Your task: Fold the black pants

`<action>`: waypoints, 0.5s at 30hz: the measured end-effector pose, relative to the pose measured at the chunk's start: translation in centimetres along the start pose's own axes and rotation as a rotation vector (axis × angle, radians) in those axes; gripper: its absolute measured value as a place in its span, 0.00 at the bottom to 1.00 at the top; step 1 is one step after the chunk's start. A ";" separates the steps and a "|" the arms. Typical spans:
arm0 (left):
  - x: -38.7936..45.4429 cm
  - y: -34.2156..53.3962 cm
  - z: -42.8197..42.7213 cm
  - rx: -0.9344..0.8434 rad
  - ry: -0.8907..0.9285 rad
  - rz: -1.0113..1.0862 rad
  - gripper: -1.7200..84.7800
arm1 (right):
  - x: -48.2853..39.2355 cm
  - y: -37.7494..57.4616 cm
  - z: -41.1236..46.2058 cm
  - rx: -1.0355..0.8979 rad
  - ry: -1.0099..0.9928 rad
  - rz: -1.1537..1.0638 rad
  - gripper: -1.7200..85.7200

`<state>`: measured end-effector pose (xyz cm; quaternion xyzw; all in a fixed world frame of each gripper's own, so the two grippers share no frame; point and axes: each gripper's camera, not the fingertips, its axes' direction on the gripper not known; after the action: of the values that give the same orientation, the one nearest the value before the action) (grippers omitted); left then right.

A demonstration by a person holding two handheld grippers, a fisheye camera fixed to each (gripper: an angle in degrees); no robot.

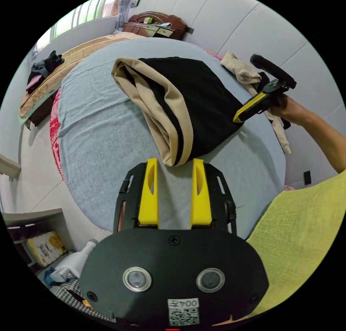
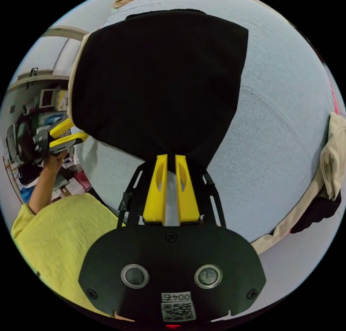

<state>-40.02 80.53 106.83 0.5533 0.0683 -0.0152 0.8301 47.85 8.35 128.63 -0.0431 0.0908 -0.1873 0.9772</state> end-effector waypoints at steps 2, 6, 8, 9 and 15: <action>0.1 -0.1 -0.1 0.007 -0.004 0.014 0.13 | -1.2 -0.2 0.8 -0.003 0.025 0.004 0.06; 0.1 0.2 -2.4 0.063 -0.013 0.024 0.07 | -3.6 -0.7 2.2 -0.025 0.106 0.020 0.06; -0.9 0.5 -3.5 0.066 0.031 -0.018 0.06 | -5.4 -1.2 3.2 -0.051 0.163 0.021 0.06; -2.2 1.0 -3.9 0.070 0.085 -0.072 0.05 | -5.7 -1.4 3.4 -0.057 0.173 0.022 0.06; -7.0 3.7 -3.1 0.077 0.240 -0.257 0.04 | -7.6 -2.0 5.2 -0.096 0.172 0.037 0.06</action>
<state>-46.89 84.41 109.94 0.5693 0.2362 -0.0576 0.7853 41.19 9.64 135.21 -0.0720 0.1841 -0.1675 0.9658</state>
